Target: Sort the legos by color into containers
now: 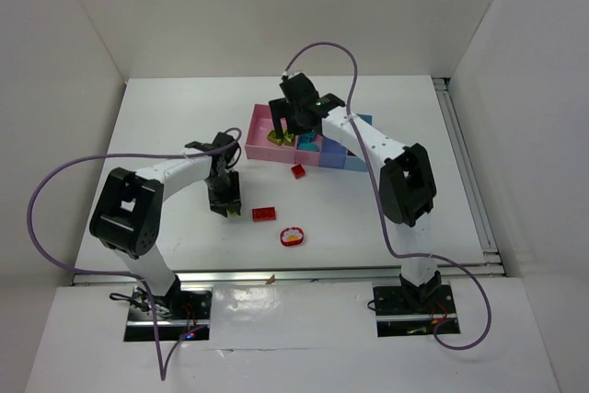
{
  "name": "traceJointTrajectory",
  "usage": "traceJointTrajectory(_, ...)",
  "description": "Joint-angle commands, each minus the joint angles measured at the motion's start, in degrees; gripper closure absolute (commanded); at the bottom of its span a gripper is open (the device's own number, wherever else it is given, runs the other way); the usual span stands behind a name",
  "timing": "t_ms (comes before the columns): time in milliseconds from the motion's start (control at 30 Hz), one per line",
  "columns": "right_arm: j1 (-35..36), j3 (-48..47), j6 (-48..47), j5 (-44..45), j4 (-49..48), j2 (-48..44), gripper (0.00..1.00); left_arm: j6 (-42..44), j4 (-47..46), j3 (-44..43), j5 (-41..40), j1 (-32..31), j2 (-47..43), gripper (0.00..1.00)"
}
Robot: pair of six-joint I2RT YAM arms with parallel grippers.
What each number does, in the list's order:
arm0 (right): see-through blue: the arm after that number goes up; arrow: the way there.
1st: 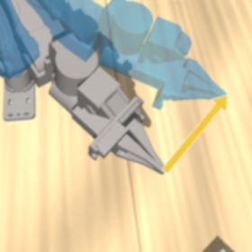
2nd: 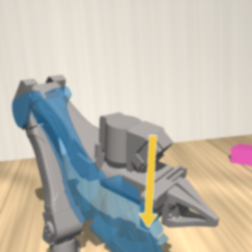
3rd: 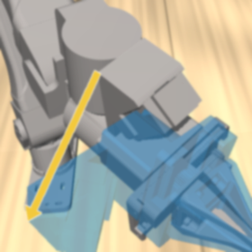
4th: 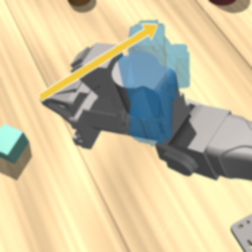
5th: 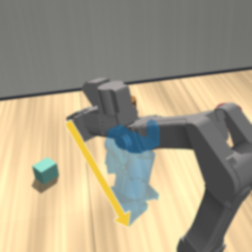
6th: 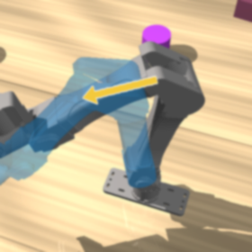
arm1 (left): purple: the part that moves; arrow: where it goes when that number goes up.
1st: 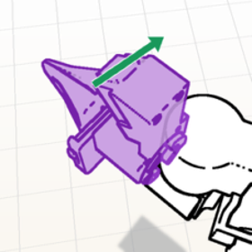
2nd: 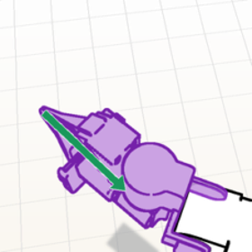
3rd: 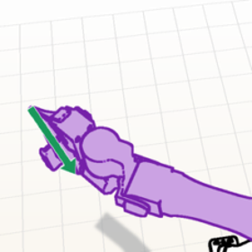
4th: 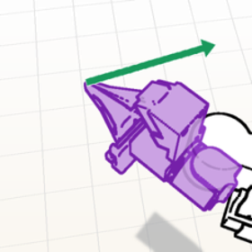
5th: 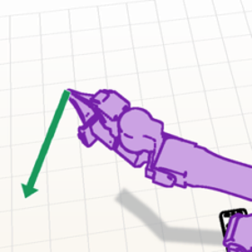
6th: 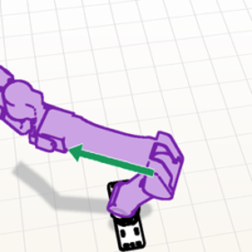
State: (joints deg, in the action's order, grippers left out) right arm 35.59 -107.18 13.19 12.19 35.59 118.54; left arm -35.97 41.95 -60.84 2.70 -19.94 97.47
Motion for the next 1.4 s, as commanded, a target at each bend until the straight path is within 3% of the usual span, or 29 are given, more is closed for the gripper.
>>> traceJointTrajectory(0,-0.26,0.39,0.52,1.35,-2.28,-4.37,0.04,1.51,0.58,-1.48,-1.12,0.34,0.44,0.52)
traceJointTrajectory(200,-0.26,0.92,0.52,2.4,-2.28,-5.6,0.04,2.57,3.57,-7.18,-2.34,0.34,-0.79,0.61)
traceJointTrajectory(333,-0.26,1.44,0.52,2.4,-2.28,-6.22,0.04,3.18,5.68,-10.43,-2.35,0.34,-0.79,0.61)
traceJointTrajectory(500,-0.26,2.67,0.52,2.93,-2.28,-6.74,0.04,3.18,7.09,-12.37,-4.02,0.34,0.43,0.33)
traceJointTrajectory(600,-0.26,3.82,0.52,2.93,-2.28,-7.36,0.04,1.08,7.7,-11.15,-4.02,0.87,1.75,0.1)
traceJointTrajectory(667,-0.26,4.61,0.52,2.93,-2.9,-7.89,0.04,-0.59,7.09,-10.45,-3.15,0.87,2.37,0.04)
traceJointTrajectory(800,-0.26,6.71,1.04,2.93,-2.9,-8.5,0.04,-4.19,7.09,-9.39,-2.35,0.87,4.39,0.13)
traceJointTrajectory(1133,-0.26,8.3,1.05,2.93,-3.95,-10.08,0.04,-14.48,3.92,-8.86,0.2,0.26,8.09,0.15)
traceJointTrajectory(1367,-0.26,8.91,-0.01,3.46,-3.95,-10.61,0.04,-15.54,3.22,-8.33,0.2,-0.27,10.11,0.34)
